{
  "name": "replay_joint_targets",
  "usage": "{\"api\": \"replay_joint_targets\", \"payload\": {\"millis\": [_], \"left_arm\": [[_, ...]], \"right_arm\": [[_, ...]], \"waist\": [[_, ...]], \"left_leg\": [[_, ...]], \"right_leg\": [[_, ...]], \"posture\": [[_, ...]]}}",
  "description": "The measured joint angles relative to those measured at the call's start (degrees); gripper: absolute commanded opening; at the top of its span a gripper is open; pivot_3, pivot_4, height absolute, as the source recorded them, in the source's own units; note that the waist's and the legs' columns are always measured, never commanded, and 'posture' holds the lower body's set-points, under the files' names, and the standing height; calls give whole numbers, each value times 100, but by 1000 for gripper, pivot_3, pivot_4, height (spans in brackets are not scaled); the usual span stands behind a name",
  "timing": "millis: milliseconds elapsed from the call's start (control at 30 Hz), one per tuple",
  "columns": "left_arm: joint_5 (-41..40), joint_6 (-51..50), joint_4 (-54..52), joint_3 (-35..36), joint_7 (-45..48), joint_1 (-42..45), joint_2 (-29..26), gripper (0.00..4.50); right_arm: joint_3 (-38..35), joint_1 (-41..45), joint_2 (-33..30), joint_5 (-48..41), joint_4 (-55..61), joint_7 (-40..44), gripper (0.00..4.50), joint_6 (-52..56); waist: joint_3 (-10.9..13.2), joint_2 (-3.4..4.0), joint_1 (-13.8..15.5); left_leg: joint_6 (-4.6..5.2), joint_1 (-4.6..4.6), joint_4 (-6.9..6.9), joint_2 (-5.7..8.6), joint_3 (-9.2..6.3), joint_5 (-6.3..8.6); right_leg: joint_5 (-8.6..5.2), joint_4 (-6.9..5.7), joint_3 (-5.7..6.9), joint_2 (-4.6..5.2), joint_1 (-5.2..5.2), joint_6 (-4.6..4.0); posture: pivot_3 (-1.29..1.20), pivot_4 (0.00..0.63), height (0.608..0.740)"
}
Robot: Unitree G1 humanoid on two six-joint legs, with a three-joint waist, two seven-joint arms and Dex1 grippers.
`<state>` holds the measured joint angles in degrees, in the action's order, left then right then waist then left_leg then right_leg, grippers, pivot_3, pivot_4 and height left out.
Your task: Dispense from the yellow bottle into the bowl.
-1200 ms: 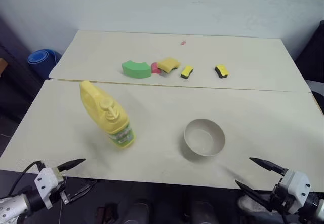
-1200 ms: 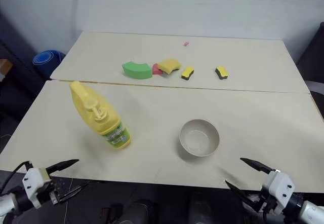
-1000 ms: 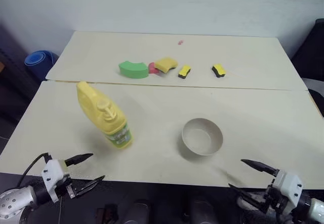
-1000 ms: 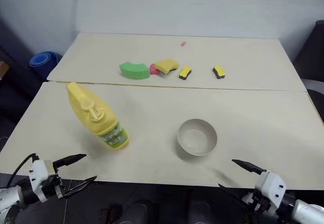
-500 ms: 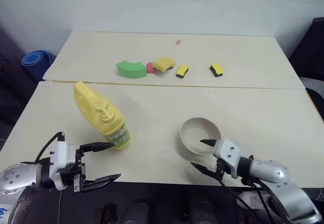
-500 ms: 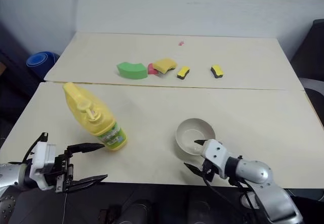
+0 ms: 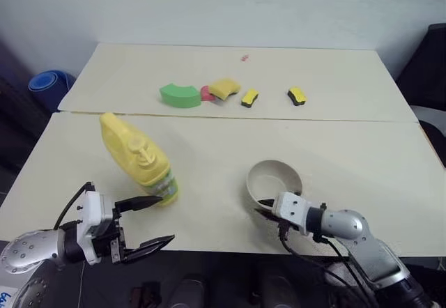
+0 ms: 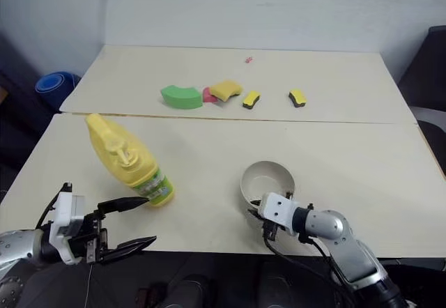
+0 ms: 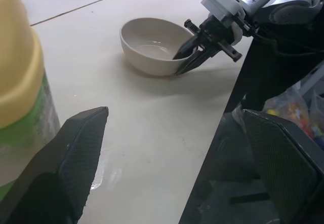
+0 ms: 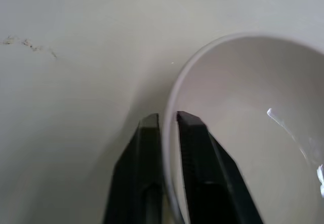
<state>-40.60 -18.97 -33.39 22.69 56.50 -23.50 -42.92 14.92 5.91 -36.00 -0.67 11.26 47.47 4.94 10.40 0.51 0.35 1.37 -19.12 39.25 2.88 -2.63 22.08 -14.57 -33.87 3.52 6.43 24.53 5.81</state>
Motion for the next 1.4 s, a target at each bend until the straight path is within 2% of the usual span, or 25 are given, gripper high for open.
{"api": "replay_joint_targets", "payload": {"millis": [33, 167, 367, 467, 533, 633, 767, 900, 1000, 1167, 1400], "left_arm": [[-138, -98, -55, 64, -56, -62, 24, 4500], [-1414, -731, -236, 745, -478, -251, 146, 3629], [-3149, -1620, -77, 2529, -457, -603, -537, 1581], [-4034, -1942, 306, 3100, -706, -39, -1051, 640], [-4370, -2045, 467, 3235, -863, 417, -1319, 21], [-4285, -2026, 744, 3082, -1048, 1162, -1564, 21], [-3472, -1817, 950, 2234, -1045, 1864, -1600, 21], [-2491, -1444, 962, 1432, -825, 2172, -1377, 21], [-2060, -1205, 1102, 1079, -845, 2557, -1094, 21], [-1649, -1025, 1173, 766, -824, 2957, -903, 21], [-1465, -977, 1173, 745, -759, 3012, -886, 21]], "right_arm": [[15, 82, 0, -12, -41, 90, 29, -1], [136, 433, -4, -223, -68, 682, 0, 2], [321, 1844, -169, -818, 17, 2123, 0, 13], [427, 2527, -184, -1099, 24, 2830, 0, 14], [534, 2780, -186, -1215, 25, 3178, 0, 59], [697, 3174, -143, -1287, 11, 3489, 0, 170], [789, 3648, 130, -1378, 25, 3625, 0, 357], [964, 3863, 300, -1400, 21, 3697, 0, 557], [1009, 4118, 376, -1419, 0, 3778, 0, 746], [1091, 4536, 681, -1453, -92, 3789, 0, 1031], [1163, 4903, 1091, -1448, -299, 3632, 0, 1399]], "waist": [[0, 0, -9], [2, -2, -43], [10, -1, -41], [11, -1, 42], [11, 0, 53], [13, 2, 3], [13, 2, -76], [13, 2, -116], [14, 3, -118], [14, 3, -151], [14, 3, -194]], "left_leg": [[0, 0, 0, 0, -1, 0], [-4, -1, 1, -6, -3, -2], [-9, -1, 6, -12, -10, -3], [-14, -7, 7, -12, -27, -4], [-15, -8, 7, -10, -23, -3], [-14, -12, 6, -8, -16, -1], [-19, -14, 0, -10, -11, 2], [-29, -18, -2, -21, -8, 7], [-32, -18, 0, -25, -7, 6], [-36, -17, 4, -29, -6, 6], [-37, -16, 6, -29, -6, 6]], "right_leg": [[0, -1, 0, 0, 1, 0], [0, -4, 0, 0, 2, -1], [-2, -5, 9, -6, 0, -13], [-6, -4, 20, -6, -2, -20], [-6, -3, 18, -5, -1, -20], [-4, -16, 19, -6, 2, -17], [-3, -12, 16, -14, 8, -15], [-3, -10, 18, -23, 17, -15], [-3, -14, 19, -26, 19, -15], [-3, -23, 17, -28, 21, -15], [-3, -28, 16, -28, 22, -15]], "posture": [[0, 150, 740], [0, 150, 740], [0, 150, 740], [0, 150, 740], [0, 150, 740], [0, 150, 740], [0, 150, 740], [0, 150, 740], [0, 150, 740], [0, 150, 740], [0, 150, 740]]}}
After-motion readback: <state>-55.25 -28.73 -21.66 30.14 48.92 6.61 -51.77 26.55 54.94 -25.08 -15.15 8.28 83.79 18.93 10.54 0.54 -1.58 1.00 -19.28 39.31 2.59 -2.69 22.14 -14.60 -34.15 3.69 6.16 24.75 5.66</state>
